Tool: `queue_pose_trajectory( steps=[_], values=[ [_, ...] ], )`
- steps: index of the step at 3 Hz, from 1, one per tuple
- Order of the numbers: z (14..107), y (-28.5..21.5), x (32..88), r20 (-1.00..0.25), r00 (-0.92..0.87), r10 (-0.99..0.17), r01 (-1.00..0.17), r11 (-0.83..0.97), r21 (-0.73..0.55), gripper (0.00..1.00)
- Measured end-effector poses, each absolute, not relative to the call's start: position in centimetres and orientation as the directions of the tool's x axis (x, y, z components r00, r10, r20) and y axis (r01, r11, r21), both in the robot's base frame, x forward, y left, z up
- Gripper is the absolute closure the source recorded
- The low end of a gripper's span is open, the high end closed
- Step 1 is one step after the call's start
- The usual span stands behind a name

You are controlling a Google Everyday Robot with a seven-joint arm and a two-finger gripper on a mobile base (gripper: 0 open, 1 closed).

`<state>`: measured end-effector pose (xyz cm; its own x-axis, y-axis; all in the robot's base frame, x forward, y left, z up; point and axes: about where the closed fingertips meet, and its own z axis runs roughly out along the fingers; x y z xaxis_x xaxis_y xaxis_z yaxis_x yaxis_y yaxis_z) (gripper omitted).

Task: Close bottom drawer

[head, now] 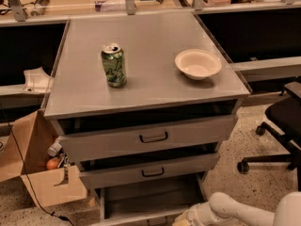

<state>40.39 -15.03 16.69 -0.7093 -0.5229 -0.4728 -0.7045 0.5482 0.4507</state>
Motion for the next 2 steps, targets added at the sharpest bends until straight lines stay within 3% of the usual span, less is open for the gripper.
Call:
queue_pose_trajectory(
  steps=[1,2],
  values=[
    [16.69,-15.03,40.38,-0.473,-0.709,-0.523,-0.705,0.548,0.451,0.03],
    [16.69,-15.02,40.38,-0.473,-0.709,-0.523,-0.705,0.548,0.451,0.00]
  ],
)
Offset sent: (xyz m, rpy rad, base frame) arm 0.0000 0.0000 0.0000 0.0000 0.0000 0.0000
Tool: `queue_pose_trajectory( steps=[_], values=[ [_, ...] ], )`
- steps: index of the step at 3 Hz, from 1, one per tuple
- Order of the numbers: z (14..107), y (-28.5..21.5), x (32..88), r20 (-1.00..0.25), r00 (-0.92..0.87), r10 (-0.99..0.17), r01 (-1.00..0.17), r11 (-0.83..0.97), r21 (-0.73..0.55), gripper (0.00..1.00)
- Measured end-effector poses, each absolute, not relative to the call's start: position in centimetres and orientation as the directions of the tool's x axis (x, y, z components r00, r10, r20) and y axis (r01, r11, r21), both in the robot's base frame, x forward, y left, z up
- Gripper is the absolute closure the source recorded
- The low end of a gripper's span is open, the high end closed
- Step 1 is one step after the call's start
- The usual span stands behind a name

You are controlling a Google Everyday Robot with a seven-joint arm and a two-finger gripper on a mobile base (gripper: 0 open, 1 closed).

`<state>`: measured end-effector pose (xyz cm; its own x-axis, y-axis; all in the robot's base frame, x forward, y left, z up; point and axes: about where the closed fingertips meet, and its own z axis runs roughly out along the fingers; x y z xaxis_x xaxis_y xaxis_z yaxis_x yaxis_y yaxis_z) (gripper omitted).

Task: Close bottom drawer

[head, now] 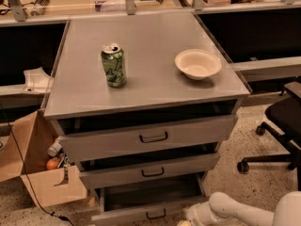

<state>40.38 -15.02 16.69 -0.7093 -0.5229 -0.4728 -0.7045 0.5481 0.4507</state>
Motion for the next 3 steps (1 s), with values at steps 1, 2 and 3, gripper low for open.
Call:
queue_pose_trajectory(
  steps=[1,2,3],
  values=[
    [16.69,-15.02,40.38,-0.473,-0.709,-0.523,-0.705,0.548,0.451,0.00],
    [16.69,-15.02,40.38,-0.473,-0.709,-0.523,-0.705,0.548,0.451,0.17],
    [16.69,-15.02,40.38,-0.473,-0.709,-0.523,-0.705,0.548,0.451,0.48]
  ],
)
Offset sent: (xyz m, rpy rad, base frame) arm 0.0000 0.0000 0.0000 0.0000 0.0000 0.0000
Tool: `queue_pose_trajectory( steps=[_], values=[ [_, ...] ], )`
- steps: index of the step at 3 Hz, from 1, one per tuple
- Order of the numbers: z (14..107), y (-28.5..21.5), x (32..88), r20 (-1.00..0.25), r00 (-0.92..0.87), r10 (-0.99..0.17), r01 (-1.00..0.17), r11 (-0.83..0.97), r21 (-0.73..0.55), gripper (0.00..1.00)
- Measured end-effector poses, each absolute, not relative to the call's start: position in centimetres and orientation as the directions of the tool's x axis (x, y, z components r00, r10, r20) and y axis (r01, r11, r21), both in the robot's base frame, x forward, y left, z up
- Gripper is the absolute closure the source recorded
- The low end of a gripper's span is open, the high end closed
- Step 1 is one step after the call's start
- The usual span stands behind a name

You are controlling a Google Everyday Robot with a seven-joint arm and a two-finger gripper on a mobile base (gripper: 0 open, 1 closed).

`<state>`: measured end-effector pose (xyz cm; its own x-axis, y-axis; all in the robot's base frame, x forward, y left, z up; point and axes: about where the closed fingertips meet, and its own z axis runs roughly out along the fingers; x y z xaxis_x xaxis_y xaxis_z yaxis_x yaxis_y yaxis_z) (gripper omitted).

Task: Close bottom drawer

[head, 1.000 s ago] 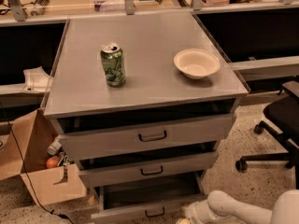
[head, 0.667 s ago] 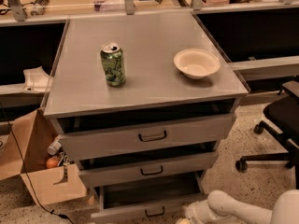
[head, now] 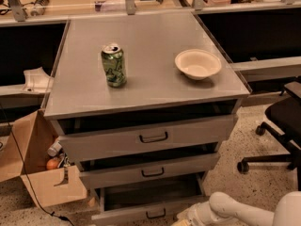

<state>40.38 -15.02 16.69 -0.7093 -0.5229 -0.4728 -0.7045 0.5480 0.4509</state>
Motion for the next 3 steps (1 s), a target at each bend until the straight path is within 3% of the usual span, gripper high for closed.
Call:
queue_pose_trajectory(
  steps=[2,3],
  values=[
    [16.5,-15.1,41.4,-0.470,-0.715,-0.517,-0.698,0.569,0.435,0.99],
    [16.6,-15.3,43.2,-0.490,-0.711,-0.505,-0.698,0.591,0.404,1.00]
  ],
)
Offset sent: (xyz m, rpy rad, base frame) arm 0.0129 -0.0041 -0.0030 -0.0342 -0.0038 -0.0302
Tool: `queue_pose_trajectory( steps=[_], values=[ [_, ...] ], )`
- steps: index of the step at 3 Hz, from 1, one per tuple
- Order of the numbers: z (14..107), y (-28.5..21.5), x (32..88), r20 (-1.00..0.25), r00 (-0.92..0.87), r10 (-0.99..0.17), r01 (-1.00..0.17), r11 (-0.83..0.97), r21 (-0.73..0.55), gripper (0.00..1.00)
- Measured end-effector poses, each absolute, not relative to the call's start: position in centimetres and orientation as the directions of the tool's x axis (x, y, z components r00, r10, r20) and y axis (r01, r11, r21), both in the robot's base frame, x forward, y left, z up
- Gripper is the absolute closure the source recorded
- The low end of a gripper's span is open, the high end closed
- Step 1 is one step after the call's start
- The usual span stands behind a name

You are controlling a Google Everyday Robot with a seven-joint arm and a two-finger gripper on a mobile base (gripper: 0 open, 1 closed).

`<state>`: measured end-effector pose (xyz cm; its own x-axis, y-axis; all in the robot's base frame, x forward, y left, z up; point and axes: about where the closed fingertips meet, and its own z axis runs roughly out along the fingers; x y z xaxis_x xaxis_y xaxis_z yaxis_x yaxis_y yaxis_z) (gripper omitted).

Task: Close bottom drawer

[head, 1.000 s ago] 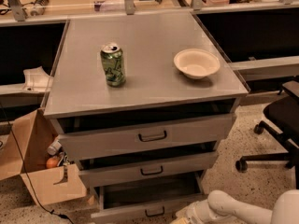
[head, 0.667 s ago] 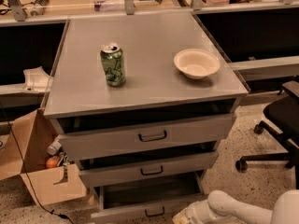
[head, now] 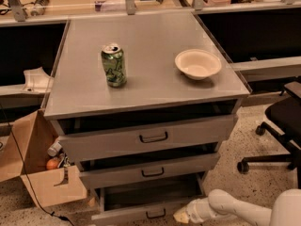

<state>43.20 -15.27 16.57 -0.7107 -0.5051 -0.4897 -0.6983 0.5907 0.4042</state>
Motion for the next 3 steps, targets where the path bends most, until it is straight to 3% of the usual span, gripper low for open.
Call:
queue_pose_trajectory(
  steps=[2,3],
  values=[
    [16.78,-15.71,45.19,-0.509,-0.707,-0.491,-0.696,0.612,0.376,1.00],
    [16.78,-15.71,45.19,-0.509,-0.707,-0.491,-0.696,0.612,0.376,0.73]
  ],
)
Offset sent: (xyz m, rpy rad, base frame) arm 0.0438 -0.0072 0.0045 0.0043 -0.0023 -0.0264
